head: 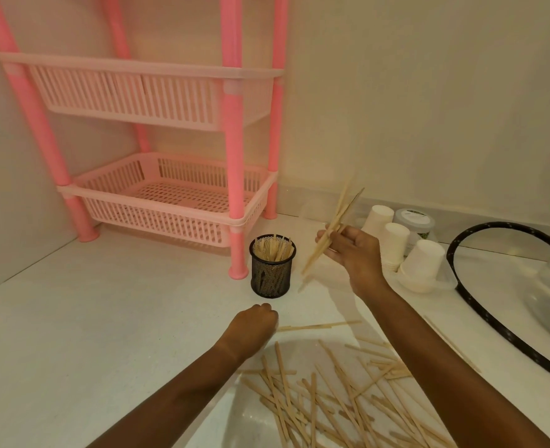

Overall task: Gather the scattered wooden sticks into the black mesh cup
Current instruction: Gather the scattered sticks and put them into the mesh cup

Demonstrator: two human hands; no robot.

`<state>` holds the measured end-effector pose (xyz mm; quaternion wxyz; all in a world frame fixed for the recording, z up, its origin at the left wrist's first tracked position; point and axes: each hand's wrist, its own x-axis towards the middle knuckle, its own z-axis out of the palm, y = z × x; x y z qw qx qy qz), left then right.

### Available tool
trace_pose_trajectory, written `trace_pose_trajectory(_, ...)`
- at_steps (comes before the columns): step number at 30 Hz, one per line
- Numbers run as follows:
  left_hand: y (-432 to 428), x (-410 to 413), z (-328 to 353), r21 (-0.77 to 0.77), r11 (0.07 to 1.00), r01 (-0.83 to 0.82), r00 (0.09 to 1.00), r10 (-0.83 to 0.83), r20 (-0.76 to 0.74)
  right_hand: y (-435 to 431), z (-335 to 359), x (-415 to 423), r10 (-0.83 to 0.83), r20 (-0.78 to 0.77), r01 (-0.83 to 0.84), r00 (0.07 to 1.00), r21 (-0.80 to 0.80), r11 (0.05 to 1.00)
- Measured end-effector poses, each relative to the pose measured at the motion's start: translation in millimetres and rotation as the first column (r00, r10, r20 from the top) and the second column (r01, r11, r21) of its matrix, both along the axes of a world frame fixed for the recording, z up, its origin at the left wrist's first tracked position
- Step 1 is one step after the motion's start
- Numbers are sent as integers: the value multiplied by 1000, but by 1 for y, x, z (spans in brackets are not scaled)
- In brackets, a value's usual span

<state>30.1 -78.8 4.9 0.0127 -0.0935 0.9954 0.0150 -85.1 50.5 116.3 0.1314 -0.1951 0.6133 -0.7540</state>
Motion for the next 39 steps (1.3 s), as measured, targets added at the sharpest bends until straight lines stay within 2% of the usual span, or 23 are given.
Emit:
trace_pose_trajectory(3, -1, 2, 0, 9, 1000, 6, 1000, -6, -21, -21, 6, -3, -32, 6, 32, 999, -98, 995)
trace_pose_trajectory(6, -1, 2, 1, 23, 1000, 11, 999, -10, -37, -41, 9, -6, -65, -21, 62, 998, -118, 991)
trace_pose_trajectory(18, -3, 3, -4, 112, 993, 24, 999, -20, -36, -76, -48, 6, -93, -282, 161, 955, 229, 960)
trace_pose_trajectory(26, -5, 3, -5, 175, 984, 20, 999, -15, -31, -79, -67, 5, -96, -362, 222, 927, 324, 920)
trace_pose_trajectory(29, -5, 4, -4, 173, 985, 22, 999, -16, -39, -78, -67, 2, -97, -335, 218, 937, 348, 912)
trace_pose_trajectory(33, -5, 4, -3, 183, 983, 22, 999, -14, -48, -71, -67, 1, -55, -300, 163, 953, 349, 923)
trace_pose_trajectory(39, -6, 5, -2, 208, 978, 28, 997, -12, -79, -62, -59, 0, -24, -332, 106, 943, 234, 967)
